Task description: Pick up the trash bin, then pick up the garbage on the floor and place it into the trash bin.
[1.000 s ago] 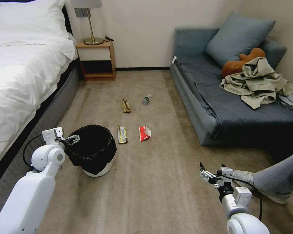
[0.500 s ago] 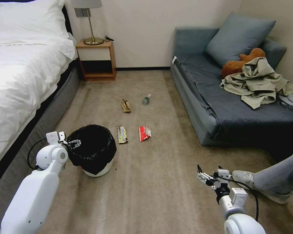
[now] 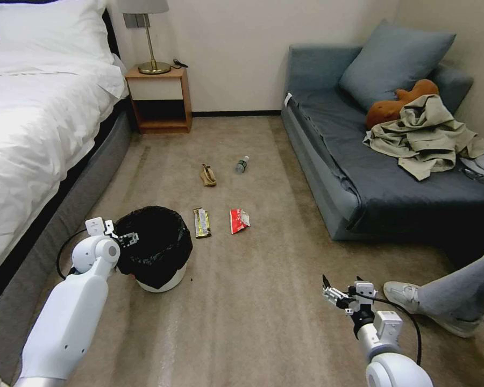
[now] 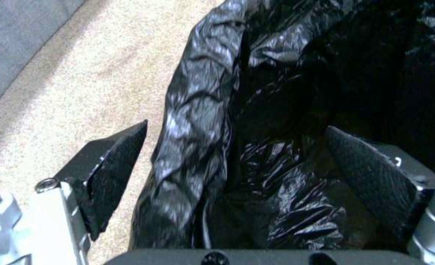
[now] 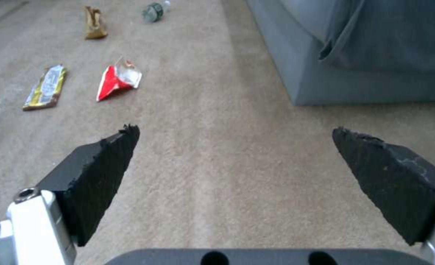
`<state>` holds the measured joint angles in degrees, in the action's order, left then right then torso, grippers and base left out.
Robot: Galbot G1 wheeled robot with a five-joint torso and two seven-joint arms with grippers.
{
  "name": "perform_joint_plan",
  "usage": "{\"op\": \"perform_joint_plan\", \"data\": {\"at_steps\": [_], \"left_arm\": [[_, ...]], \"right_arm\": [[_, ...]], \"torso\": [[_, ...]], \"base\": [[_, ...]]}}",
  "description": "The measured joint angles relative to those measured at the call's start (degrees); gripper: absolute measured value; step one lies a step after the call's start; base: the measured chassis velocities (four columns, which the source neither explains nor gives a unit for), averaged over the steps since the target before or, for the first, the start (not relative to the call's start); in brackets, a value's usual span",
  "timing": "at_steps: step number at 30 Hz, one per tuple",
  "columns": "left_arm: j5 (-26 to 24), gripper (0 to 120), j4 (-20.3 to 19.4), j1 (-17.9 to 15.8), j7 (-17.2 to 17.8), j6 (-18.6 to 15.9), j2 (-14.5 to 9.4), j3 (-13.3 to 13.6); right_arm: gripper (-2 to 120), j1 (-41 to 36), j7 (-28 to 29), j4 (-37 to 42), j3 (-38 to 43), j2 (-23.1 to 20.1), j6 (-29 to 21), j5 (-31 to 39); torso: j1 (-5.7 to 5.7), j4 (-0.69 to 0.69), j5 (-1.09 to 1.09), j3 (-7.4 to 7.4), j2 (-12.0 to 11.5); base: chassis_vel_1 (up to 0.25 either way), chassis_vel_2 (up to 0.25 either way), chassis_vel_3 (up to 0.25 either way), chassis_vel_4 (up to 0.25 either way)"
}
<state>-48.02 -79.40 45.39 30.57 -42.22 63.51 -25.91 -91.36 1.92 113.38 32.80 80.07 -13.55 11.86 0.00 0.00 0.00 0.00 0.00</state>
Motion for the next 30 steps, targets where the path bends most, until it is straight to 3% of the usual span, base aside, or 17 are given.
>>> {"op": "perform_joint_plan", "data": {"at_steps": [2, 7, 12, 13, 16, 19, 22, 26, 27, 30], "left_arm": [[-1.3, 83, 1.7, -1.4, 0.7, 0.0, 0.0, 0.5], [-2.4, 81, 4.2, -2.5, 1.3, 0.0, 0.0, 1.0], [-4.3, 70, 7.3, -4.0, 1.9, 0.4, -0.2, 1.8], [-4.3, 70, 7.3, -4.0, 1.9, 0.4, -0.2, 1.8], [-5.7, 51, 7.0, -4.0, 2.1, 0.4, -0.5, 2.1], [-5.8, 45, 6.8, -3.9, 2.1, 0.4, -0.5, 2.2], [-5.8, 30, 6.3, -3.7, 2.1, 0.3, -0.6, 2.0], [-5.6, 21, 6.0, -3.7, 1.9, 0.3, -0.6, 1.9], [-5.4, 14, 5.8, -3.7, 1.5, 0.2, -0.7, 1.8], [-3.6, 5, 5.5, -3.7, -0.1, -0.1, -1.0, 1.7]], "right_arm": [[100, 0.0, 0.0, 0.0, -0.3, 0.2, 0.0, -0.2], [100, -0.3, 0.0, 0.2, -0.6, 0.2, 0.0, -0.2], [100, -0.9, 0.0, 0.9, -0.9, 0.2, 0.0, -0.2], [100, -0.9, 0.0, 0.9, -0.9, 0.2, 0.0, -0.2], [100, -1.2, 0.0, 1.1, -1.5, 0.2, -0.1, -0.4], [100, -1.2, -0.1, 1.1, -1.6, 0.2, -0.1, -0.4], [100, -1.1, -0.1, 0.9, -2.1, 0.3, -0.1, -0.5], [100, -1.1, -0.2, 0.8, -2.3, 0.4, -0.1, -0.5], [100, -1.1, -0.2, 0.7, -2.5, 0.5, -0.1, -0.5], [100, -1.0, -0.2, 0.3, -2.9, 0.7, -0.1, -0.5]], "torso": [[0.0, 0.0, 0.0, 0.0, 0.0], [0.0, 0.0, 0.0, 0.0, 0.0], [0.0, 0.0, 0.05, -0.01, 0.0], [0.0, 0.0, 0.05, -0.01, 0.0], [0.0, 0.01, 0.02, -0.01, 0.0], [0.0, 0.02, 0.02, -0.01, 0.0], [0.0, 0.02, 0.0, 0.0, 0.0], [0.0, 0.01, -0.03, 0.0, 0.0], [0.0, -0.02, -0.03, 0.0, 0.0], [0.0, -0.02, -0.06, 0.0, 0.0]], "base": [[0.0, 0.0, 0.0, 0.0], [0.0, 0.0, 0.0, 0.0], [0.0, 0.0, 0.0, 0.0], [0.0, 0.0, 0.0, 0.0], [0.0, 0.0, 0.0, 0.0], [0.0, 0.0, 0.0, 0.0], [0.0, 0.0, 0.0, 0.0], [0.0, 0.0, 0.0, 0.0], [0.0, 0.0, 0.0, 0.0], [0.0, 0.0, 0.0, 0.0]]}}
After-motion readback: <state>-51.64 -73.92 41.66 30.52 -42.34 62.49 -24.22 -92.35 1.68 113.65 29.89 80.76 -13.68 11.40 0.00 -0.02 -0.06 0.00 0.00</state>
